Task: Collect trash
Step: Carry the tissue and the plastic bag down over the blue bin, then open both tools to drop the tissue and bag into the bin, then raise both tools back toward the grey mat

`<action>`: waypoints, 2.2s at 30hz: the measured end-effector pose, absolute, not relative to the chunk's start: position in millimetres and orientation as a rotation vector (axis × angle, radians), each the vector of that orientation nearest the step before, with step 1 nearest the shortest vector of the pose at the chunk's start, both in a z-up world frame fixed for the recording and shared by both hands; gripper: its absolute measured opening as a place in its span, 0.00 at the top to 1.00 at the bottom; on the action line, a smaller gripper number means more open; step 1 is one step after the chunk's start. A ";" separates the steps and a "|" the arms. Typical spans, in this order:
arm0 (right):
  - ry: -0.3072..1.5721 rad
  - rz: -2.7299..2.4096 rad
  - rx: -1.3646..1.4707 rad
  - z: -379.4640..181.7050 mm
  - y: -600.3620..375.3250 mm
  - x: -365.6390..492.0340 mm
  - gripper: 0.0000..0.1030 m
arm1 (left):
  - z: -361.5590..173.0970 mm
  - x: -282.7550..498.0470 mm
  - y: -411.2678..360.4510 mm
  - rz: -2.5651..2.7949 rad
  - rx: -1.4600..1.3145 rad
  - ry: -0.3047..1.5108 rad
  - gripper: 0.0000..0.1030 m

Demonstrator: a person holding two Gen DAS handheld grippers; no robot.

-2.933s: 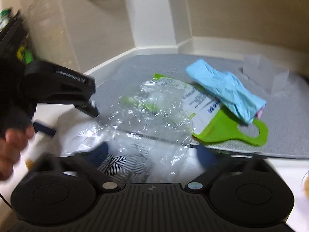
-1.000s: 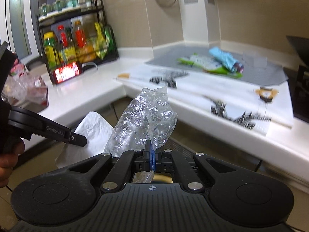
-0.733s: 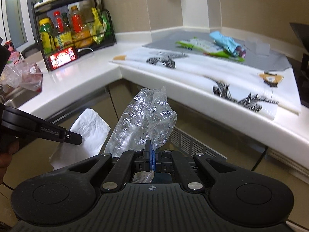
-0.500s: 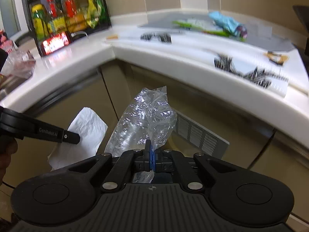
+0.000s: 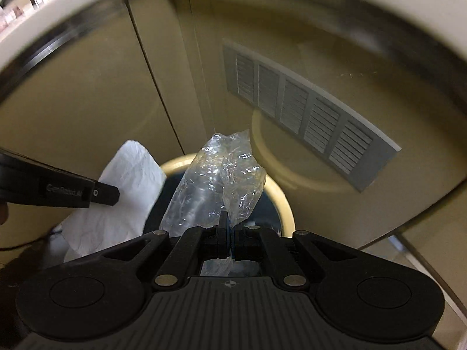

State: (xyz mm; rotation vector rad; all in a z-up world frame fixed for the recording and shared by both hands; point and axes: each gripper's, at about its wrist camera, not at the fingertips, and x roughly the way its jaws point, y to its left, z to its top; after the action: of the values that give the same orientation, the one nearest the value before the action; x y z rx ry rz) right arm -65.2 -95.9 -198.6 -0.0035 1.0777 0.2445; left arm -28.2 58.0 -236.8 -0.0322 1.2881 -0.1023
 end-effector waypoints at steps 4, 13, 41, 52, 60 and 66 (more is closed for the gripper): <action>1.144 0.243 0.005 -219.9 -89.3 -49.9 0.98 | -256.2 -16.0 54.1 -0.096 -0.009 1.331 0.99; 1.258 0.224 0.015 -254.6 -80.5 -32.9 0.98 | -289.6 -1.5 45.0 -0.087 0.019 1.395 0.99; 1.075 0.178 0.051 -169.2 -105.2 -62.9 0.16 | -239.3 -32.7 51.8 -0.055 0.100 1.279 0.00; 0.870 0.236 -0.010 -103.3 -104.7 -118.9 0.11 | -173.8 -85.8 66.6 -0.006 0.143 1.112 0.00; 0.807 0.262 -0.048 -92.5 -100.9 -132.9 0.10 | -151.4 -98.3 62.1 0.001 0.181 1.047 0.00; 0.802 0.252 -0.035 -91.8 -102.6 -135.9 0.10 | -157.5 -100.0 60.1 -0.008 0.194 1.040 0.00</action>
State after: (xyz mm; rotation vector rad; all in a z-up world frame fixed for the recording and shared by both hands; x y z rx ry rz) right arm -135.9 -102.6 -91.8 -0.0347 0.8023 0.2522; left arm -100.0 60.1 -157.5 0.1941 1.0400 -0.0076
